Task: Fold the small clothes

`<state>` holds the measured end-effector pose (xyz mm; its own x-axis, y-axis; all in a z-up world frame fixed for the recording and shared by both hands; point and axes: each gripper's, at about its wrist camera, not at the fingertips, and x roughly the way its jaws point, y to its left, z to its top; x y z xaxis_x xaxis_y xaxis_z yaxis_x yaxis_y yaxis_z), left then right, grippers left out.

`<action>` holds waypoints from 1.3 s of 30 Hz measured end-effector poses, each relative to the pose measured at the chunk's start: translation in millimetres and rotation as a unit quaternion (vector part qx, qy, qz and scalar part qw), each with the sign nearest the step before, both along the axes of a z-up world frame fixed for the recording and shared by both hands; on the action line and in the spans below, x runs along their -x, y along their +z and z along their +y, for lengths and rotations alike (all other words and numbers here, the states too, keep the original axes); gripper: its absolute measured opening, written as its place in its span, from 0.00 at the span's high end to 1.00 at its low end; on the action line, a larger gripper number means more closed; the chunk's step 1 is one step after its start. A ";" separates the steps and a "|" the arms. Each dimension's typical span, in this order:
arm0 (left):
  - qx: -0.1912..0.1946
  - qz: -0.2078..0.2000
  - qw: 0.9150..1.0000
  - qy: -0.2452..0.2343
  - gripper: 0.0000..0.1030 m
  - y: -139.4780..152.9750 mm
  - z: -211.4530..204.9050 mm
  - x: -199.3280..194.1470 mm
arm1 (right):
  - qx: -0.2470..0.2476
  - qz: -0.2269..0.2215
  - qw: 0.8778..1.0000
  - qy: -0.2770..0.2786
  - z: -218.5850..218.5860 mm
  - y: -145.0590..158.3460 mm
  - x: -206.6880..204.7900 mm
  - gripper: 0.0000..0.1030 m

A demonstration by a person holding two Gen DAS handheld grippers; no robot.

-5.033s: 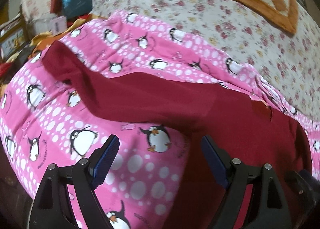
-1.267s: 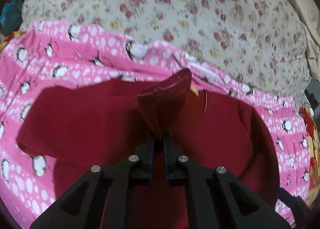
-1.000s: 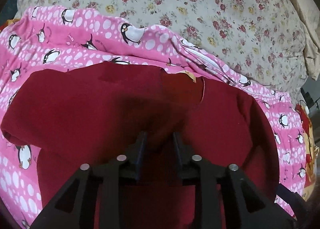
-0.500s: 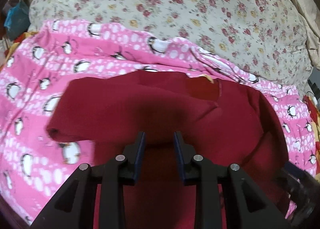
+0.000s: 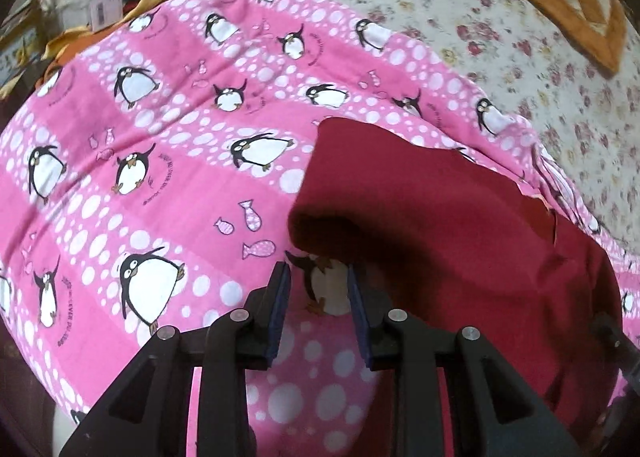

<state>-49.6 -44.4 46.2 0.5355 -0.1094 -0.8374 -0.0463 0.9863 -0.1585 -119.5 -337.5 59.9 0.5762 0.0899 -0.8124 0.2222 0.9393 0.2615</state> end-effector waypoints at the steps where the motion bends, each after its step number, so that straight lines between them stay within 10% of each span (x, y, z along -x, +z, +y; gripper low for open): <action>1: 0.003 -0.001 1.000 0.001 0.92 0.2 2.4 0.1 | -0.002 0.001 1.000 0.000 1.2 -1.3 -2.5 0.00; 14: 0.006 0.001 1.000 0.028 0.92 0.2 17.4 -10.6 | -0.094 0.012 0.995 -0.004 6.8 -25.5 -56.6 0.03; 18: -0.006 0.005 1.000 0.027 0.91 -2.6 16.3 -14.2 | -0.132 0.026 0.991 0.015 17.2 -46.9 -73.5 0.75; 22: -0.006 0.010 0.999 0.030 0.91 -5.2 18.3 -16.0 | -0.109 -0.003 0.994 0.025 23.6 -39.7 -71.1 0.91; 30: 0.023 0.009 1.000 0.007 0.81 -3.4 14.2 -11.5 | -0.022 -0.093 0.995 -0.009 -17.2 25.3 -34.2 0.91; 39: 0.028 -0.002 0.998 -0.057 0.81 5.8 -5.9 -2.6 | 0.052 -0.053 0.992 -0.098 -78.2 5.5 -13.0 0.91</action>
<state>-47.0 -50.4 52.0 0.5203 -0.2159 -0.8263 0.0656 0.9748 -0.2133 -106.5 -415.7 65.4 0.6570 -0.1126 -0.7454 0.3789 0.9041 0.1974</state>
